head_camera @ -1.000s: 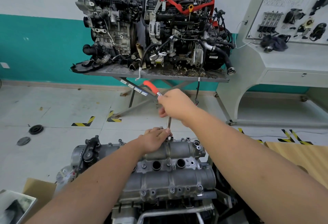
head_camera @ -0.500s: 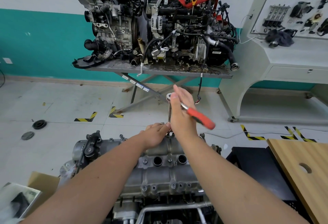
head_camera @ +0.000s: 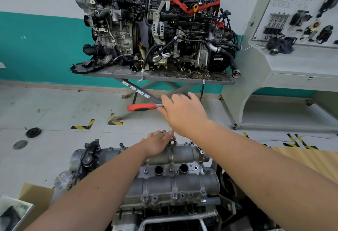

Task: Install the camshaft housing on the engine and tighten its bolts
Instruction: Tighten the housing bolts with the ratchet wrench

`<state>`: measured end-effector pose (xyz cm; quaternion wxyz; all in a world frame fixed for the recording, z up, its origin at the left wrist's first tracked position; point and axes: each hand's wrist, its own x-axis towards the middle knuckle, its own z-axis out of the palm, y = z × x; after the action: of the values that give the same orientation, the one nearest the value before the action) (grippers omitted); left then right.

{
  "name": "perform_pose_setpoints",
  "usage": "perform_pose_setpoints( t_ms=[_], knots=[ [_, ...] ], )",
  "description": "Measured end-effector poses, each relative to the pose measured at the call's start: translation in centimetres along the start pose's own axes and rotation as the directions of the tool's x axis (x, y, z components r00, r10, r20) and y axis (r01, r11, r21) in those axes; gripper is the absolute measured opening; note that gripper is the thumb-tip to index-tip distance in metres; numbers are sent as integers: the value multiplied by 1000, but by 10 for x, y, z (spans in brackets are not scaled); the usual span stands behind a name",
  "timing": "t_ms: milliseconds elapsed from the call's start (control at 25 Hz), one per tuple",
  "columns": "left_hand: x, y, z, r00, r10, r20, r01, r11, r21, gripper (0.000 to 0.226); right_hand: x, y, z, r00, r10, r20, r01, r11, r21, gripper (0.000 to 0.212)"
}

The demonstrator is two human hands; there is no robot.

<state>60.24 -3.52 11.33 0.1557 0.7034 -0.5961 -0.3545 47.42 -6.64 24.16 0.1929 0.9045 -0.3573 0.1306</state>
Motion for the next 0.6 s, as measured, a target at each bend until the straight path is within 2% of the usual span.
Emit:
perform_pose_setpoints(
  t_ms=[80, 160, 240, 280, 320, 360, 400, 440, 520, 600],
  knots=[
    [0, 1, -1, 1000, 1, 14, -2, 1000, 24, 47, 8, 1, -7, 994, 51, 101, -61, 993, 103, 43],
    [0, 0, -2, 999, 6, 32, -7, 999, 35, 48, 15, -1, -10, 968, 130, 215, -183, 950, 253, 40],
    [0, -1, -2, 999, 22, 41, -24, 999, 45, 50, 20, -1, -13, 925, 194, 326, -331, 833, 444, 34],
    [0, -1, -3, 999, 27, 39, -28, 999, 45, 50, 21, -1, -15, 888, 231, 397, -439, 684, 583, 32],
    [0, -2, -3, 999, 25, 39, -26, 999, 43, 50, 20, 0, -17, 837, 254, 485, -546, 451, 706, 27],
    [-1, -2, -3, 999, 21, 41, -23, 999, 46, 50, 18, -1, -19, 775, 239, 585, -627, 172, 760, 21],
    [-1, -1, -3, 999, 21, 45, -24, 998, 53, 50, 15, -1, -21, 727, 185, 662, -659, -85, 748, 14],
    [-1, -1, -3, 998, 28, 48, -31, 998, 58, 50, 13, -2, -20, 703, 137, 698, -645, -288, 707, 9],
    [0, -1, -4, 998, 42, 46, -44, 998, 49, 51, 9, -7, -12, 694, 134, 707, -514, -595, 617, 1],
    [1, -1, -5, 998, 39, 45, -41, 998, 51, 52, 8, -14, -2, 642, 235, 730, -347, -760, 550, 5]
  ],
)
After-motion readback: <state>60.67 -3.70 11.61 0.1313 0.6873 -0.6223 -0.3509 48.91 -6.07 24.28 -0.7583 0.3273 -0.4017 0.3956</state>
